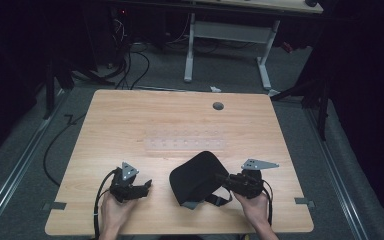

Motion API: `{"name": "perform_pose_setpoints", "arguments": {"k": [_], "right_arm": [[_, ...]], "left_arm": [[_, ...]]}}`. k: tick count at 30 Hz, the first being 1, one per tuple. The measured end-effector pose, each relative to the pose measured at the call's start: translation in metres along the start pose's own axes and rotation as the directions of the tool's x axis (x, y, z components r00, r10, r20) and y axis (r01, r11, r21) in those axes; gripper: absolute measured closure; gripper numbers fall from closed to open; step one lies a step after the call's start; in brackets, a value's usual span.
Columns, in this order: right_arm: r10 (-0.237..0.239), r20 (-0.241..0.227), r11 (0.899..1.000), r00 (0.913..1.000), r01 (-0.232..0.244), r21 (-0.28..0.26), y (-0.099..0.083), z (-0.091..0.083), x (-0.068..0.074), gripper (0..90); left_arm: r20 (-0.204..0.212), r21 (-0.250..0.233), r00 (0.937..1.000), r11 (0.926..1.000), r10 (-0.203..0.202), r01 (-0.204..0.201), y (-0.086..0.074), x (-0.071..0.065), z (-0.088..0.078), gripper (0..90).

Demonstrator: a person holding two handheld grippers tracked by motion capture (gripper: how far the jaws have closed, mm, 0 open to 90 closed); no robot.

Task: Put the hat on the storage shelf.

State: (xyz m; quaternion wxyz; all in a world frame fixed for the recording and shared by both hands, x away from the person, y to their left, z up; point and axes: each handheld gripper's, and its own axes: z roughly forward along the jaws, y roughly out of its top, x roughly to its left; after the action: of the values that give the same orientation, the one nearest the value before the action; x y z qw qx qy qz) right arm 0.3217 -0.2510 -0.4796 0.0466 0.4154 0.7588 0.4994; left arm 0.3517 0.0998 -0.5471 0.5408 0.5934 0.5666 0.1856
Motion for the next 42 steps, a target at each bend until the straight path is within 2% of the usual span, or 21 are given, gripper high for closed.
{"name": "perform_pose_setpoints", "arguments": {"k": [6, 11, 14, 20, 23, 29, 30, 31, 32, 38, 42], "right_arm": [[0.012, 0.005, 1.0, 0.9999, -0.012, -0.022, 0.007, -0.005, -0.003, 83.9], [0.022, 0.011, 0.999, 0.9997, -0.022, -0.031, 0.012, -0.007, -0.006, 83.9], [0.026, 0.015, 0.999, 0.9995, -0.026, -0.034, 0.014, -0.008, -0.006, 83.8], [0.04, 0.018, 0.999, 0.999, -0.039, -0.037, 0.021, -0.008, -0.008, 83.8], [0.039, 0.018, 0.998, 0.9991, -0.038, -0.04, 0.024, -0.008, -0.008, 83.8], [0.045, 0.012, 0.998, 0.9989, -0.044, -0.034, 0.028, -0.003, -0.009, 83.8], [0.047, 0.012, 0.998, 0.9988, -0.046, -0.033, 0.028, -0.003, -0.009, 83.8], [0.052, 0.01, 0.998, 0.9986, -0.051, -0.029, 0.028, -0.002, -0.01, 83.7], [0.053, 0.012, 0.998, 0.9985, -0.053, -0.029, 0.028, -0.001, -0.01, 83.7], [0.056, 0.018, 0.998, 0.9983, -0.056, -0.025, 0.028, 0.0, -0.01, 83.7], [0.057, 0.024, 0.998, 0.9981, -0.056, -0.015, 0.028, 0.001, -0.011, 83.7]], "left_arm": [[0.009, -0.012, 0.9996, 0.9995, 0.028, -0.028, 0.0, -0.003, 0.0, 26.2], [0.059, -0.024, 0.9968, 0.9983, 0.053, -0.052, 0.003, -0.016, -0.005, 25.5], [0.102, -0.034, 0.9926, 0.9975, 0.066, -0.063, 0.006, -0.025, -0.009, 25.1], [0.19, -0.059, 0.979, 0.9961, 0.076, -0.065, 0.012, -0.042, -0.018, 24.9], [0.215, -0.059, 0.9714, 0.9942, 0.101, -0.09, 0.014, -0.05, -0.02, 24.7], [0.258, -0.076, 0.9583, 0.9915, 0.122, -0.106, 0.015, -0.064, -0.021, 23.9], [0.263, -0.086, 0.955, 0.9893, 0.136, -0.118, 0.015, -0.067, -0.022, 23.8], [0.278, -0.094, 0.9481, 0.9867, 0.154, -0.132, 0.014, -0.072, -0.023, 24.5], [0.278, -0.094, 0.9481, 0.9867, 0.154, -0.132, 0.014, -0.072, -0.023, 24.5], [0.298, -0.094, 0.9385, 0.9838, 0.174, -0.153, 0.014, -0.082, -0.022, 24.5], [0.316, -0.102, 0.9296, 0.9808, 0.19, -0.166, 0.015, -0.089, -0.022, 24.5]]}}
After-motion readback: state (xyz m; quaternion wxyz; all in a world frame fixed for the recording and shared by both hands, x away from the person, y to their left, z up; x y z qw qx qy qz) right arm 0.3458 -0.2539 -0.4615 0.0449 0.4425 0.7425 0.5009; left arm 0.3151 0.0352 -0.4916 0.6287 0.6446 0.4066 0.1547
